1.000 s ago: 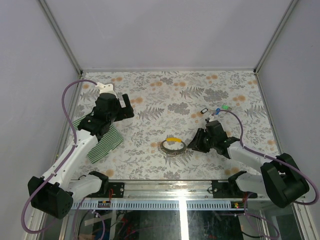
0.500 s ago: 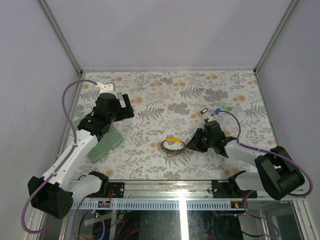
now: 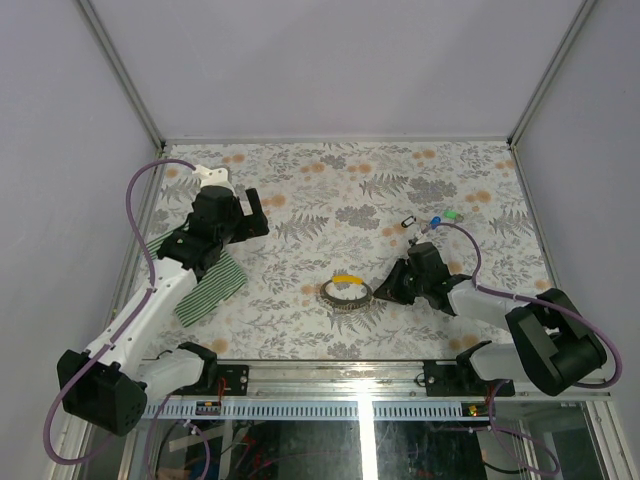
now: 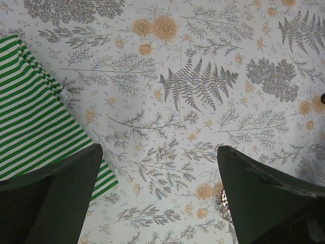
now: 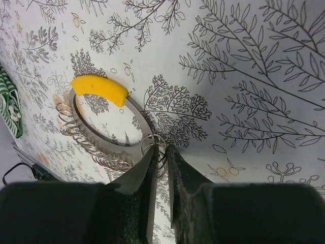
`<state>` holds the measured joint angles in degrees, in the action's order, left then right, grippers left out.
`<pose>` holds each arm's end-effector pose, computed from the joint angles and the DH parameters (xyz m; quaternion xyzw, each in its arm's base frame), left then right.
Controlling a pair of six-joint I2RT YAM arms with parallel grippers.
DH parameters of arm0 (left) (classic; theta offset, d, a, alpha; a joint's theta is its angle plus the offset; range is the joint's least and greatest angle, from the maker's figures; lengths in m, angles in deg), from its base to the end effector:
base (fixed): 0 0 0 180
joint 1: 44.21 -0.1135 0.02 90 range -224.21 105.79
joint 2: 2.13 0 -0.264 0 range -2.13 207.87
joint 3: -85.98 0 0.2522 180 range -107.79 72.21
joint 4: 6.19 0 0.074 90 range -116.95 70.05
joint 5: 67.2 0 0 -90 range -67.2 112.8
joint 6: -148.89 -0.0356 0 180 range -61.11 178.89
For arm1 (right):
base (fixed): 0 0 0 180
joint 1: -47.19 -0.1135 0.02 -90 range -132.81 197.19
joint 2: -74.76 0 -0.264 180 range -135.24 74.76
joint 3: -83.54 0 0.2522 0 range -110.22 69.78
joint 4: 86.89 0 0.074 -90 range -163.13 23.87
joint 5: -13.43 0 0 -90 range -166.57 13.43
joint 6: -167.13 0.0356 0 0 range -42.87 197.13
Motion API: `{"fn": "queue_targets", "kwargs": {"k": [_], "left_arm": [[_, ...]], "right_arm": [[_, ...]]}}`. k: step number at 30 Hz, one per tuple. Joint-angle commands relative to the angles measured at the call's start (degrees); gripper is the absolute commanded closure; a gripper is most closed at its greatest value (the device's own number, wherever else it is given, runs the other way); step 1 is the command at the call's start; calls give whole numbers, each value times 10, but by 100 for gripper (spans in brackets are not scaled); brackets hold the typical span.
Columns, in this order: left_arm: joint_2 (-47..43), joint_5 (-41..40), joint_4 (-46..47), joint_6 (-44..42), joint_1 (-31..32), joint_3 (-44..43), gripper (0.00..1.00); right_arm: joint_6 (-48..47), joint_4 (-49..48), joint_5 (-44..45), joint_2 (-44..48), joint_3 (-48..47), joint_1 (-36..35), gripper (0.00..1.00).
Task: Put the keys on the keyring
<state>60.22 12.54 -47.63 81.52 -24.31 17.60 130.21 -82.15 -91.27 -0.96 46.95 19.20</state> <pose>0.2252 -0.0748 0.3107 -0.0621 0.8839 -0.0916 0.4545 0.1977 0.1153 0.1350 0.1493 0.9016 0.3420 0.2188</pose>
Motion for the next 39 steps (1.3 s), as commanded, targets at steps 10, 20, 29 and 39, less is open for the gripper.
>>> {"fn": "queue_targets", "kwargs": {"k": [10,20,29,39], "left_arm": [[1,5,31,-9,2,4,1],[-29,51,66,-17,1,24,0],[-42,169,141,-14,25,51,0],[-30,229,235,-151,169,79,3]], "right_arm": [[4,-77,-19,24,11,-4,99],[-36,-74,-29,71,-4,-4,100],[-111,-55,-72,118,-40,-4,100],[-237,29,-107,156,-92,-4,100]]}}
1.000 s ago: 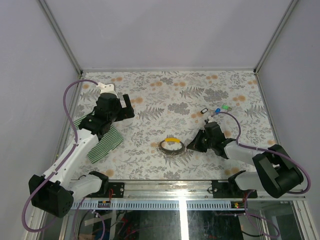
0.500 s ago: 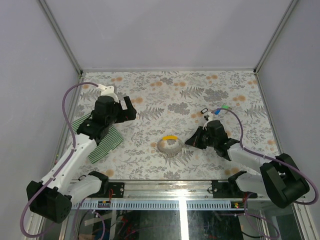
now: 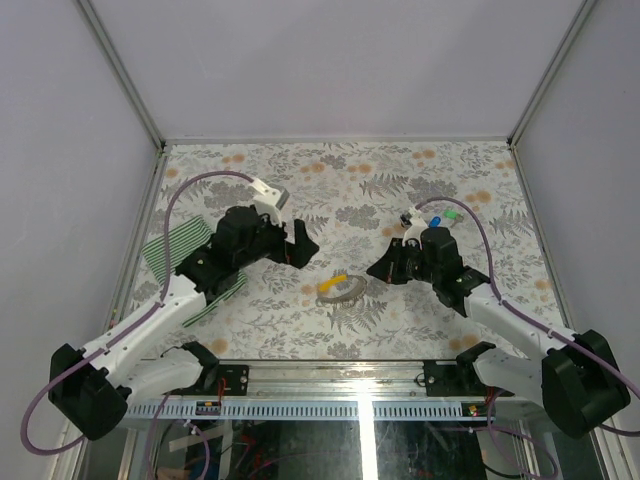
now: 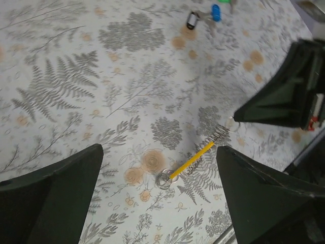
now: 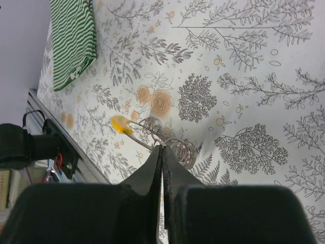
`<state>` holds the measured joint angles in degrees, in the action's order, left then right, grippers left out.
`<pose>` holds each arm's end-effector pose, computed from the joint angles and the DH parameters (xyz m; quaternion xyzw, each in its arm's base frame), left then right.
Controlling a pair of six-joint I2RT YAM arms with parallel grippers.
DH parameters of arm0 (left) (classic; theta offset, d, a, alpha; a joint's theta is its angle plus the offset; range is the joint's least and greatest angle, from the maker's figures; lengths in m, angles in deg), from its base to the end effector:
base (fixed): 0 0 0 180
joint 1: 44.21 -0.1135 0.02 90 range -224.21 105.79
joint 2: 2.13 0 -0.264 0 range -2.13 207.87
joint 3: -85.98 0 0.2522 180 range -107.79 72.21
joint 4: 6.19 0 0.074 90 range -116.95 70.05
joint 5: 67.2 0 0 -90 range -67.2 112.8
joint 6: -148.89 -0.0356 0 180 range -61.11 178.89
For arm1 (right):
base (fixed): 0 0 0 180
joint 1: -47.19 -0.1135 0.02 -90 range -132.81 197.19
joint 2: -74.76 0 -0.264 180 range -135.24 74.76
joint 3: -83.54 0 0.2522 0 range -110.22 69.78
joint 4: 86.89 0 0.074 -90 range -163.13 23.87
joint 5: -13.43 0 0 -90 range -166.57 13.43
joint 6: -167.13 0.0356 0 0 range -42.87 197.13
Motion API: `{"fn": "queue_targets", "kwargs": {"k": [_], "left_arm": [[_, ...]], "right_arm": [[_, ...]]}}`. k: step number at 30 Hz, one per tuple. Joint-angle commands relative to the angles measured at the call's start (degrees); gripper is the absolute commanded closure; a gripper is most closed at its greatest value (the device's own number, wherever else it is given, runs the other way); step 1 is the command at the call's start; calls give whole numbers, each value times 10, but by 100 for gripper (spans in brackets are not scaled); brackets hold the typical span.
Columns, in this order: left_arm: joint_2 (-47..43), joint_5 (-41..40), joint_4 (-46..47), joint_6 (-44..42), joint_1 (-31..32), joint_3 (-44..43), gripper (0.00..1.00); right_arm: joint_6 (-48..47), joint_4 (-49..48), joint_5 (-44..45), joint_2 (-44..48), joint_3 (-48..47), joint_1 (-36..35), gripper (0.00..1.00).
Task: Put the keys on the keyring
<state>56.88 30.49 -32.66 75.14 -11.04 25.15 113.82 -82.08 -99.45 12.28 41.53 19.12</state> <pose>0.1945 -0.1328 0.3022 0.1594 0.8254 -0.2764 0.4657 0.1972 0.1208 0.2138 -0.0436 0.8336 0.4224 0.3533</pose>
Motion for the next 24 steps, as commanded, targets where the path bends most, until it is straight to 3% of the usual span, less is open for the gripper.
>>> {"fn": "queue_targets", "kwargs": {"k": [1,5,9,18,24], "left_arm": [[6,60,94,-105,45,5,4],[31,117,111,-181,71,-1,8],[55,117,129,-211,106,-2,10],[84,-66,254,-198,244,67,10],[135,-141,290,-238,297,74,20]], "right_arm": [[-81,35,-26,26,-41,-3,100],[-106,51,-30,32,-49,-3,100],[-111,57,-26,37,-51,-4,100],[-96,59,-31,44,-54,-3,100],[-94,64,-35,45,-54,-4,100]]}}
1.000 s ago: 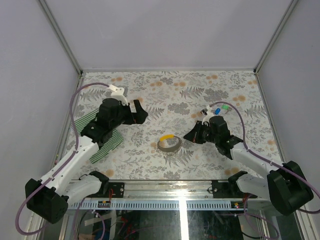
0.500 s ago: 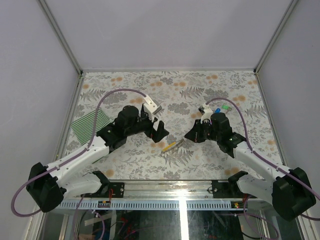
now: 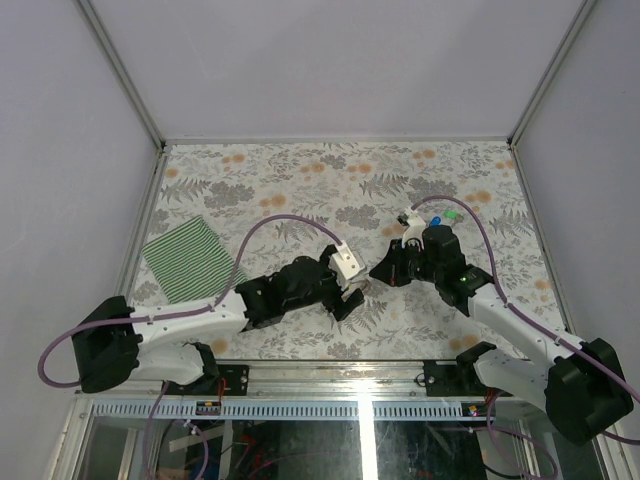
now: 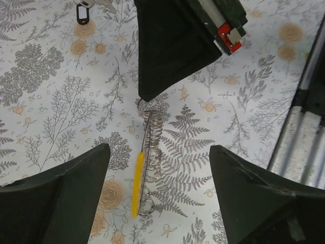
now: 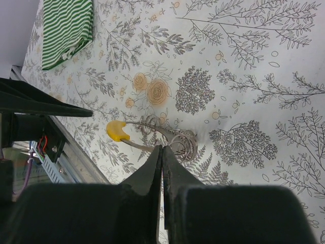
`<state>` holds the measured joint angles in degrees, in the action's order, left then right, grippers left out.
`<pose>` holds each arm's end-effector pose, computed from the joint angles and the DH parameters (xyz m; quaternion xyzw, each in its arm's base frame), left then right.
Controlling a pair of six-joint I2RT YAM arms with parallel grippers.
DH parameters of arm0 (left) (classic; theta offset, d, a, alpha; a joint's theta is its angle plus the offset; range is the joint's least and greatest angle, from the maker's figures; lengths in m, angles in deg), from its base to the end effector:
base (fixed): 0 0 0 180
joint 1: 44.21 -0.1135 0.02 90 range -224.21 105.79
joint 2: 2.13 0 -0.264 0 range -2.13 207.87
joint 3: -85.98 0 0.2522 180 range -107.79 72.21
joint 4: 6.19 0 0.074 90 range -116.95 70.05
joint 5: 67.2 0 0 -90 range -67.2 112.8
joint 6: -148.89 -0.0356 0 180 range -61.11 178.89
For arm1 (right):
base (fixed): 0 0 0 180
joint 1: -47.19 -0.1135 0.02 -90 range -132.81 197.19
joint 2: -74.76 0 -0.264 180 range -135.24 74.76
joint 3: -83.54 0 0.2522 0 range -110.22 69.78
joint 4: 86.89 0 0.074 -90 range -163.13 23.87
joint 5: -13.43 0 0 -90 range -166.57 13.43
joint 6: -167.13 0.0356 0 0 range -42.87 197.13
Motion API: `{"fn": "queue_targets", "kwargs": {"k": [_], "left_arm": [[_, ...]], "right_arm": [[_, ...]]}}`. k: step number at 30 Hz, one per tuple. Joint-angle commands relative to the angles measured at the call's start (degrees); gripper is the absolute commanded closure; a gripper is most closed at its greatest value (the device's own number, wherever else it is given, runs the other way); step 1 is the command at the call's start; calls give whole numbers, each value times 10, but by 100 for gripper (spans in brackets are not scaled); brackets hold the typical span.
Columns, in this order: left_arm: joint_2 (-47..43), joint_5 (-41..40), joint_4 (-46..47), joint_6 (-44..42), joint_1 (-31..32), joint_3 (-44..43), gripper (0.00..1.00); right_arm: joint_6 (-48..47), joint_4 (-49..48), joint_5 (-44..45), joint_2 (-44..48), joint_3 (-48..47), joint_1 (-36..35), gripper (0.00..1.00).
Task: Put the keys on the keyring
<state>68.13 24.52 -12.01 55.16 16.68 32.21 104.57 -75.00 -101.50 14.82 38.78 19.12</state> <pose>0.1324 -0.2399 0.2488 0.4509 0.6974 -0.2774 0.4831 0.1922 0.1195 0.2276 -0.1172 0.8322 0.4003 0.3653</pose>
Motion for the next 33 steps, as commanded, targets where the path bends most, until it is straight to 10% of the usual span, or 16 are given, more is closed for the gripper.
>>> {"fn": "queue_targets", "kwargs": {"k": [1,33], "left_arm": [[29,-86,91,-43,21,3,22],[131,-45,175,-110,22,6,61]], "right_arm": [[-1,-8,-15,21,-26,-4,100],[12,-7,-26,27,-30,-4,100]]}}
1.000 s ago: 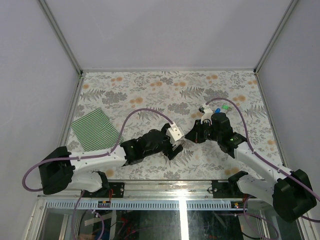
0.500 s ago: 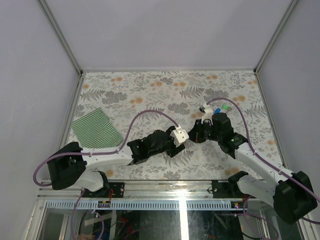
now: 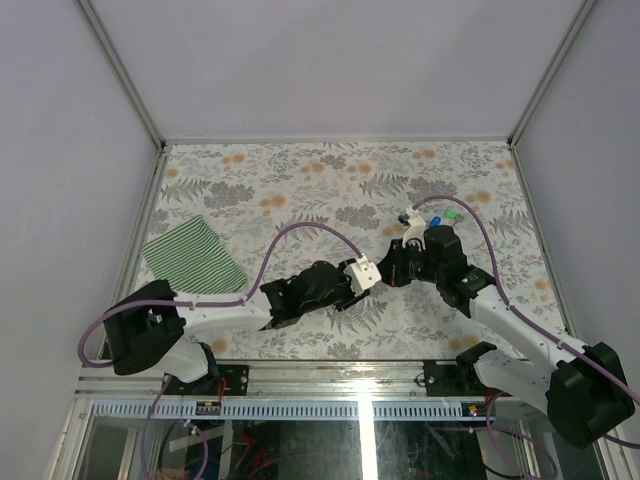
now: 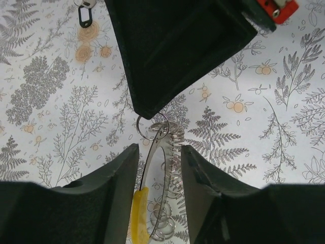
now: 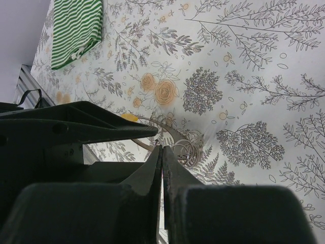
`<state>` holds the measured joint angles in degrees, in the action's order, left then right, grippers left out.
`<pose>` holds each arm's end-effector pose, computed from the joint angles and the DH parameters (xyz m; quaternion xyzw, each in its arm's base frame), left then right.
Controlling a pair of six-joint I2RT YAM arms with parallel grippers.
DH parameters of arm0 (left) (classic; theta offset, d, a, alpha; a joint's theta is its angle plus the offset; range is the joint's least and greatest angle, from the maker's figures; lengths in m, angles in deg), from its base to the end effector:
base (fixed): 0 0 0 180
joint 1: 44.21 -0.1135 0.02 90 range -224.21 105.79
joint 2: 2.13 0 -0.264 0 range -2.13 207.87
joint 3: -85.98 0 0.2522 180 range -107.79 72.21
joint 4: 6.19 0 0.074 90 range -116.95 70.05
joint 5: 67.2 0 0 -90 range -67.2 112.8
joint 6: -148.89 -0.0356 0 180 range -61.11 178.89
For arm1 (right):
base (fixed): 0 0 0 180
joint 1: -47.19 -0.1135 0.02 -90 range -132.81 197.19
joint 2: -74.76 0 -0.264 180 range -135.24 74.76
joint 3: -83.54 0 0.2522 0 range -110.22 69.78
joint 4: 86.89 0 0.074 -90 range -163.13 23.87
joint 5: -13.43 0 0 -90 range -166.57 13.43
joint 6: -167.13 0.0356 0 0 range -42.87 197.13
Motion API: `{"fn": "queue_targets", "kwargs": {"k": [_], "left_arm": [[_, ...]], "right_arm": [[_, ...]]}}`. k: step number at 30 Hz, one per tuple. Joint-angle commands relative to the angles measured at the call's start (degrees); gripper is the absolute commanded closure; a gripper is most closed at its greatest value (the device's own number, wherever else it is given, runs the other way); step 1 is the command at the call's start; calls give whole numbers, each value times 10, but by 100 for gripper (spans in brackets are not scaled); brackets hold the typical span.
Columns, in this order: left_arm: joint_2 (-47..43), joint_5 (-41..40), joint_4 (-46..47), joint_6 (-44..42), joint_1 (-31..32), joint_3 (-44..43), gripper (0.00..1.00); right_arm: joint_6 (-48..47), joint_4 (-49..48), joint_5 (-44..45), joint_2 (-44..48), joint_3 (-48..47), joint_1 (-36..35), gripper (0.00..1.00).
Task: Put the keys on the keyring
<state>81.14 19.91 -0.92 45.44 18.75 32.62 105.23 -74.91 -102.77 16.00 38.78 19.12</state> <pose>0.1413 -0.2728 0.2042 0.5097 0.6696 -0.2067 0.4991 0.1894 0.1188 0.2318 -0.1199 0.8259 0.4126 0.3650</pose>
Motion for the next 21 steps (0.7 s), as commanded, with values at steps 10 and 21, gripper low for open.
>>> {"fn": "queue_targets", "kwargs": {"k": [10,21], "left_arm": [[15,4,73,-13,1,-5,65],[24,5,79,-18,-3,-17,72]], "right_arm": [[7,-11,-18,14,-28,-3,100],[7,-10,-20,14,-26,-3,100]]}}
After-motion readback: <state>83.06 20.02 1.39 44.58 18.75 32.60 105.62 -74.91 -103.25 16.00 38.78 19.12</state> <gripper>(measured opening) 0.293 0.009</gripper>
